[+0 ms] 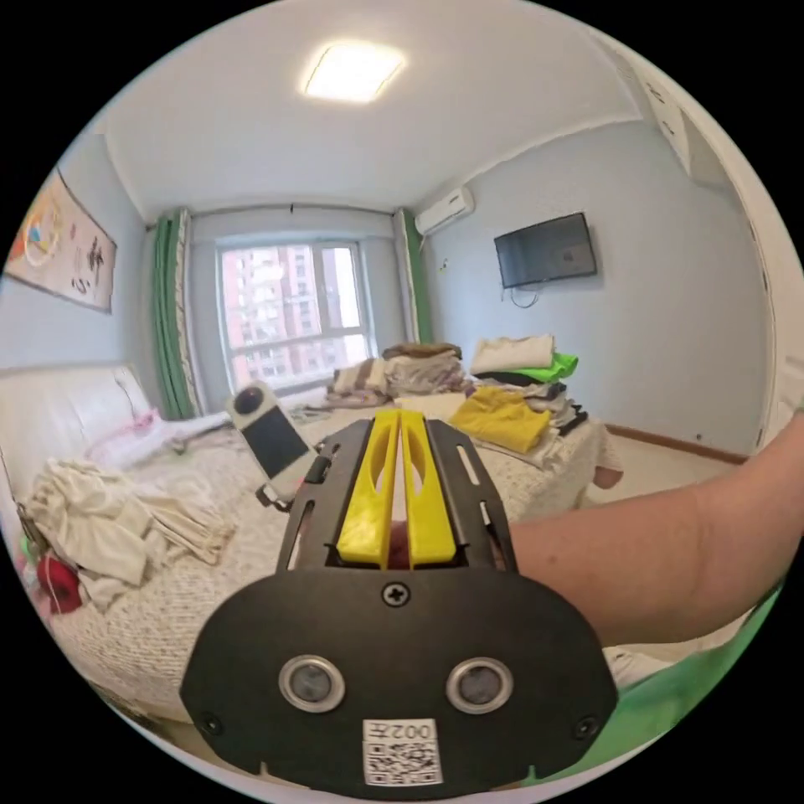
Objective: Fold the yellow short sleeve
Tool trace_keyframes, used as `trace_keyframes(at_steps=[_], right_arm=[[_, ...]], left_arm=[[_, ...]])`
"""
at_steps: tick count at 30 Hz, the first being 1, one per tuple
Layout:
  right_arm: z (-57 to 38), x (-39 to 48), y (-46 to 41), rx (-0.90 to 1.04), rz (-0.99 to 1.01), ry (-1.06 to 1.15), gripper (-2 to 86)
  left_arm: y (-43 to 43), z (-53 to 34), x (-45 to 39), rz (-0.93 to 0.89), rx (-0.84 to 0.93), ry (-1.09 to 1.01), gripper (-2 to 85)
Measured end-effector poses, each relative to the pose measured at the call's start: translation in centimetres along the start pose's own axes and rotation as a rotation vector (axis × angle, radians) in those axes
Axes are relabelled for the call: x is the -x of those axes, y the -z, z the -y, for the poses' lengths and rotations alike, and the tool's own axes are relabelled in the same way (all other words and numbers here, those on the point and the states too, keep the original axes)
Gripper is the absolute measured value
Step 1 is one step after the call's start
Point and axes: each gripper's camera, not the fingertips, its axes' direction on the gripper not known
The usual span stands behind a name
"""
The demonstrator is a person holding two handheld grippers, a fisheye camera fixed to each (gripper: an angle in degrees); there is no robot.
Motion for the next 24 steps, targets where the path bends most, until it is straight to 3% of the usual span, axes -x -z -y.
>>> trace_keyframes(at_steps=[5,8,11,13,20,22,24], right_arm=[[-0.1,0.4,-1.6,0.050,0.007,0.002,-1.0],[-0.1,0.5,-1.9,0.062,0.008,-0.001,-1.0],[0.2,0.5,-1.9,0.052,0.007,0.000,-1.0],[0.4,0.6,-2.4,0.054,-0.008,0.002,-1.0],[-0.1,0.8,-4.8,0.119,0.027,-0.014,-1.0],[-0.2,0.5,-5.2,0.138,0.053,-0.039,-1.0],[-0.1,0.5,-5.2,0.139,0.060,-0.043,-1.0]], left_arm=[[0.9,-0.4,-3.3,-0.091,-0.032,-0.048,-0.9],[0.5,-0.8,-4.2,-0.005,-0.058,-0.119,-0.9],[-2.5,-1.2,-1.3,0.027,0.042,-0.049,-0.9],[-3.3,-1.4,-0.3,-0.019,0.071,0.008,-0.9],[-1.5,-1.7,-5.4,-0.137,0.005,-0.090,-0.9],[-1.6,-1.9,-5.9,-0.054,-0.025,-0.158,-0.9],[-4.6,-2.2,-3.3,0.012,0.053,-0.125,-0.9]])
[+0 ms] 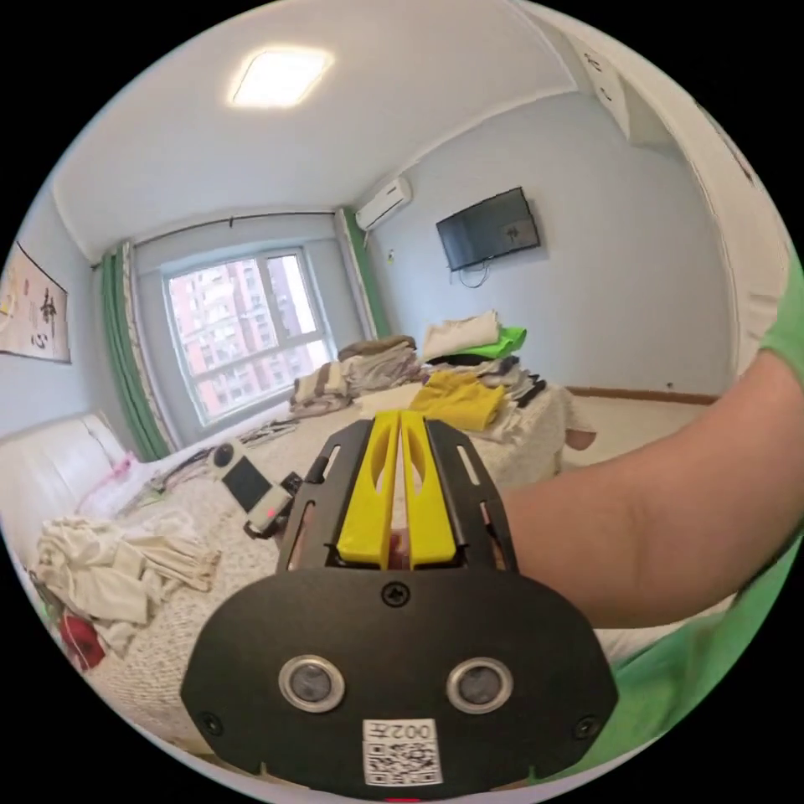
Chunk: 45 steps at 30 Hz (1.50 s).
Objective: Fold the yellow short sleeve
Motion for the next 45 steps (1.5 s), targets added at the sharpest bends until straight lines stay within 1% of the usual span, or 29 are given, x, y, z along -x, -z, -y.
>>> trace_keyframes(at_steps=[1,2,3,5,8,11,13,14,15,17,20,23,25,26,29,30,34,35,36,37,38,40,41,43,45], right_arm=[[0.0,0.1,0.1,-0.010,-0.002,0.006,-1.0],[0.0,0.1,0.1,-0.019,-0.009,0.012,-1.0],[0.1,0.3,-0.2,-0.016,-0.029,0.019,-1.0],[0.3,0.4,-0.8,0.020,-0.010,0.017,-1.0],[0.4,0.6,-1.2,0.027,-0.001,0.018,-1.0],[0.2,0.9,-1.4,0.032,0.003,0.031,-1.0],[0.1,0.7,-1.3,0.027,0.001,0.028,-1.0],[0.2,0.6,-1.3,0.027,0.004,0.026,-1.0],[0.2,0.5,-1.2,0.023,0.006,0.023,-1.0],[0.2,0.4,-1.0,0.006,-0.005,0.028,-1.0],[0.1,0.7,-1.6,0.025,-0.012,0.045,-1.0],[-0.4,0.8,-2.1,0.035,-0.003,0.045,-1.0],[-0.5,0.8,-2.2,0.040,0.010,0.039,-1.0],[-0.5,0.8,-2.1,0.037,0.011,0.039,-1.0],[-0.6,0.6,-2.1,0.025,-0.001,0.041,-0.9],[-0.6,0.4,-2.4,0.033,-0.001,0.035,-0.9],[-1.3,0.6,-3.6,0.058,-0.004,0.048,-1.0],[-1.4,0.6,-3.9,0.066,-0.008,0.051,-1.0],[-1.7,0.5,-4.5,0.089,-0.001,0.047,-1.0],[-2.0,0.3,-5.0,0.108,0.012,0.027,-1.0],[-2.2,0.1,-5.2,0.116,0.019,0.016,-1.0],[-2.6,-0.2,-5.7,0.133,0.035,-0.003,-0.9],[-2.7,-0.3,-5.8,0.134,0.034,-0.004,-0.9],[-3.0,-0.2,-5.7,0.124,0.032,0.004,-0.9],[-3.2,-0.2,-5.7,0.112,0.019,0.011,-0.9]], left_arm=[[-0.9,-0.2,1.1,-0.017,0.032,0.038,-0.9],[-2.2,-0.5,3.1,-0.070,0.080,0.123,-0.9],[-2.4,-0.5,4.3,-0.121,0.080,0.187,-0.9],[-2.3,-0.1,3.9,-0.172,0.075,0.192,-0.9],[-1.0,0.7,0.7,-0.232,0.057,0.114,-0.9],[0.9,1.2,-1.3,-0.189,-0.024,0.019,-0.9],[0.2,1.2,-1.0,-0.108,-0.017,-0.018,-0.9],[-1.0,0.9,-0.2,-0.062,0.018,-0.023,-0.9],[-2.4,0.4,1.1,-0.063,0.069,0.027,-0.9],[-3.6,-0.1,2.4,-0.109,0.115,0.094,-0.9],[-2.9,0.3,0.1,-0.103,0.100,0.037,-0.9],[-1.3,0.8,-1.7,-0.152,0.045,-0.004,-0.9],[-1.3,0.8,-2.1,-0.081,0.023,-0.054,-0.9],[-2.3,0.6,-1.4,-0.036,0.045,-0.052,-0.9],[-4.5,-0.1,2.1,-0.063,0.132,0.081,-0.9],[-4.5,-0.3,2.7,-0.060,0.127,0.107,-0.9],[-4.1,-0.1,1.1,-0.073,0.136,0.067,-0.9],[-3.6,0.0,0.7,-0.098,0.122,0.073,-0.9],[-3.0,0.2,0.6,-0.179,0.112,0.100,-0.9],[-2.7,0.4,0.3,-0.202,0.108,0.099,-0.9],[-2.2,0.7,-0.5,-0.195,0.094,0.059,-0.9],[-2.1,0.8,-1.1,-0.126,0.066,-0.009,-0.9],[-3.0,0.7,-0.8,-0.072,0.084,-0.032,-0.9],[-5.1,0.3,1.2,-0.079,0.153,0.033,-0.9],[-5.9,0.2,4.0,-0.189,0.190,0.181,-0.9]])
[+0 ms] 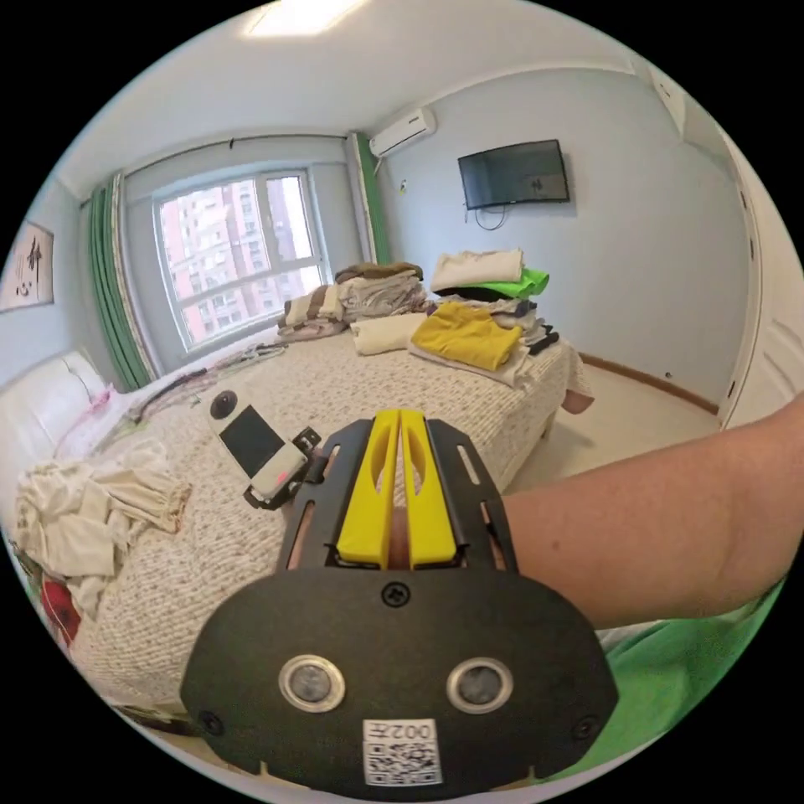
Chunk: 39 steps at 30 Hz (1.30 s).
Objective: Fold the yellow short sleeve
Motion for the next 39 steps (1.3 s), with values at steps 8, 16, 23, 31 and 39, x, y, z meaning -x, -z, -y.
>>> trace_keyframes(at_steps=[8,16,23,31,39], right_arm=[[-0.8,-0.5,0.0,0.002,0.040,-0.031,-0.9],[-1.5,-0.4,2.4,-0.060,0.090,-0.024,-0.9],[-2.7,0.0,3.3,-0.076,0.107,-0.020,-0.9],[-5.0,1.0,5.9,-0.145,0.127,0.022,-0.9],[-8.3,0.0,5.9,-0.111,0.192,-0.011,-0.9]], left_arm=[[3.7,1.4,-4.4,-0.053,-0.091,-0.140,-0.9],[3.2,3.0,0.1,-0.008,-0.014,-0.022,-0.9],[5.5,2.5,-3.8,0.128,-0.026,-0.139,-0.9],[6.6,4.9,0.0,0.191,-0.005,-0.073,-0.9],[9.4,6.6,-1.3,-0.021,-0.009,-0.082,-0.9]])
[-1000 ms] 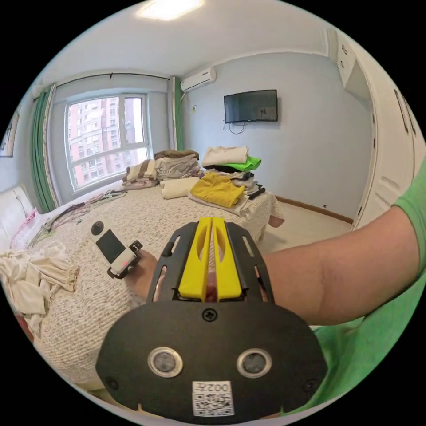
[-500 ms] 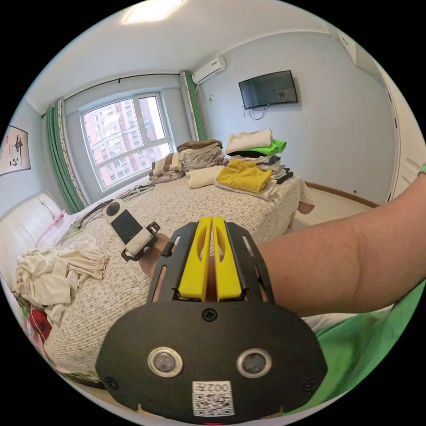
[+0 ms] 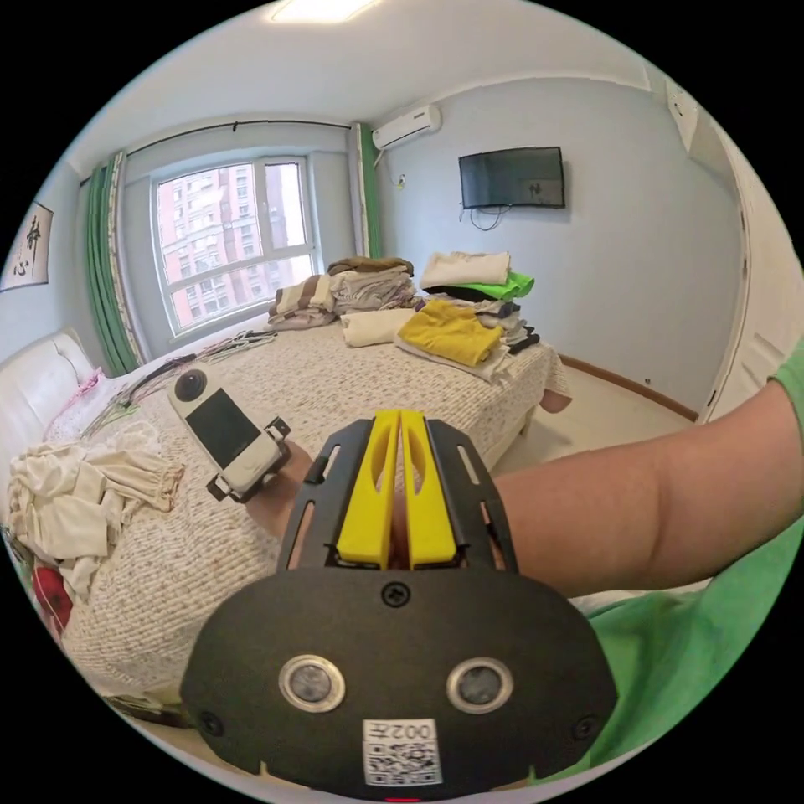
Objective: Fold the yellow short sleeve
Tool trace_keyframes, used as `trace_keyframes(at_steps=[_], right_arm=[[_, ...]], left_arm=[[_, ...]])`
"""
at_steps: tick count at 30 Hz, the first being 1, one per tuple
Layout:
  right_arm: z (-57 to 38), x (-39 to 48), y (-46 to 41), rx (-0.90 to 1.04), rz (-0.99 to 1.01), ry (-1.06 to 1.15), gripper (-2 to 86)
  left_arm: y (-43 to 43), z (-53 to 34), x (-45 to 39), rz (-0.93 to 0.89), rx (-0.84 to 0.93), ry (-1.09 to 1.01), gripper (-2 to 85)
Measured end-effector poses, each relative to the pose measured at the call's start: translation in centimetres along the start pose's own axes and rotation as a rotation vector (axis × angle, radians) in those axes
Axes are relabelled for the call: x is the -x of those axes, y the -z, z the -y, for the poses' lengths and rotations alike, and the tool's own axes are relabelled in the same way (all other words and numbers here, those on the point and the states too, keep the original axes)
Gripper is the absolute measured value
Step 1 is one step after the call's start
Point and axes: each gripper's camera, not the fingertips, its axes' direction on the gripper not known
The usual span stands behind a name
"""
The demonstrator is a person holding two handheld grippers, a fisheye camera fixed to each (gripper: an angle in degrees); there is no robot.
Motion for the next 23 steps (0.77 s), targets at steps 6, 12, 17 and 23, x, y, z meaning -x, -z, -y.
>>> trace_keyframes(at_steps=[6,12,17,23], right_arm=[[-5.0,-2.4,1.3,-0.087,-0.004,-0.051,-0.8],[-13.4,-5.0,4.2,-0.320,-0.110,-0.029,1.6],[-19.7,-5.5,7.9,-0.563,-0.036,0.023,3.0],[-20.8,-6.1,8.0,-0.551,0.004,0.002,1.0]], left_arm=[[2.5,0.0,-0.3,0.029,-0.069,-0.072,-0.9],[8.1,-3.0,15.1,0.387,-0.139,0.195,-1.0],[14.7,-4.3,32.0,0.751,-0.147,0.431,-1.2],[18.1,-2.3,49.9,0.954,-0.117,0.573,1.0]])
